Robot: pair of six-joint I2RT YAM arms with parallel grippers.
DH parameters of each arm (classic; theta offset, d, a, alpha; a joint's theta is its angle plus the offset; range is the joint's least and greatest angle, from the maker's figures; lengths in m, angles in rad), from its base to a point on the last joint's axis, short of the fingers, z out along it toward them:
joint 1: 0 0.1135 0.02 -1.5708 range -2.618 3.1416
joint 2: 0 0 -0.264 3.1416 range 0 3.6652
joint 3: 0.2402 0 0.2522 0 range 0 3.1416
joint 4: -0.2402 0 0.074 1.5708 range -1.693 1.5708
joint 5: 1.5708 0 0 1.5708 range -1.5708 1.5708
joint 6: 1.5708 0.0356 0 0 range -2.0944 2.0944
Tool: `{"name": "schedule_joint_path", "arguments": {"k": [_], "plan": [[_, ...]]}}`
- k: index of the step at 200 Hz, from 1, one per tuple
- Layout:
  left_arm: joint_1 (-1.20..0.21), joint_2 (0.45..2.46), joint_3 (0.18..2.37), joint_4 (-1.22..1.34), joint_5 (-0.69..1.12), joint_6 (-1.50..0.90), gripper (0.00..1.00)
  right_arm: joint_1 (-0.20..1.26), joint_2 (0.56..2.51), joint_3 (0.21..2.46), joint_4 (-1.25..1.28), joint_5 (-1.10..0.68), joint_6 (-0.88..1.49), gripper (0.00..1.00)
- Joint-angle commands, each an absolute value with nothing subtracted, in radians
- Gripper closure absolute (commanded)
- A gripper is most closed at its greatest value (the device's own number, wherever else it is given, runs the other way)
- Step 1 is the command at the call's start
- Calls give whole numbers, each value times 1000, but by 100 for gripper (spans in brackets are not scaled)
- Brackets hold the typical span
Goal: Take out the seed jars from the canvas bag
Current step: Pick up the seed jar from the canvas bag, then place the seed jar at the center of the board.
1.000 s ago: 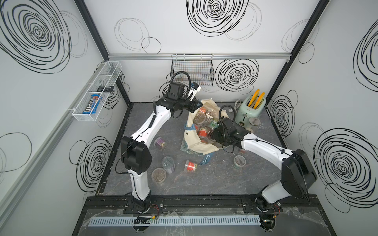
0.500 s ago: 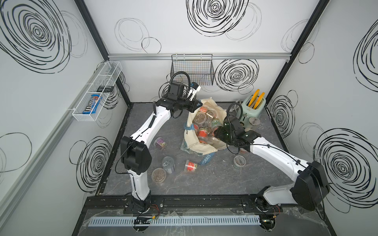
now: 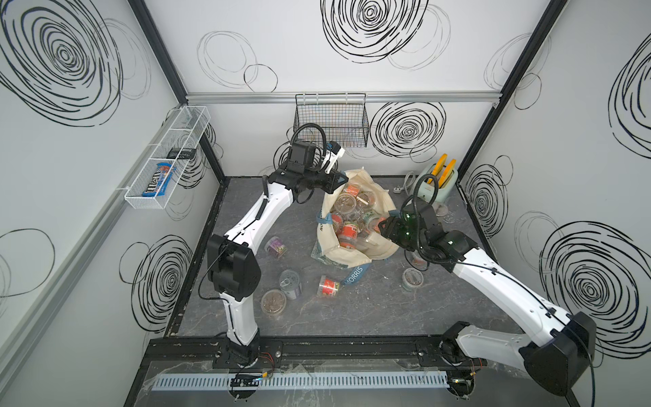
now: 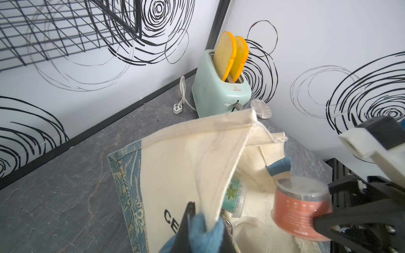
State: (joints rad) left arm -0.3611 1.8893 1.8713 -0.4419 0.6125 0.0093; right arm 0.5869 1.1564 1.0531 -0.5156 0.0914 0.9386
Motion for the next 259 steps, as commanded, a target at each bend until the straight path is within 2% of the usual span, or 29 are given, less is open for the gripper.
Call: {"name": "schedule_joint_path", "arguments": {"k": [1, 49, 111, 166, 220, 259], "plan": [[-350, 1868, 1885, -282, 680, -5, 100, 572, 1117, 1090, -587, 80, 937, 36], [-338, 1896, 1882, -279, 694, -9, 100, 507, 1048, 1090, -646, -18, 956, 35], [-312, 1919, 1871, -270, 719, -9, 100, 289, 972, 1004, -702, -193, 917, 34], [-295, 1944, 1871, -259, 746, -12, 100, 156, 980, 903, -720, -378, 859, 34], [-261, 1960, 1873, -254, 768, -15, 100, 144, 1069, 814, -673, -542, 845, 34], [-247, 1965, 1872, -246, 781, -25, 100, 186, 1184, 848, -735, -598, 797, 33]]}}
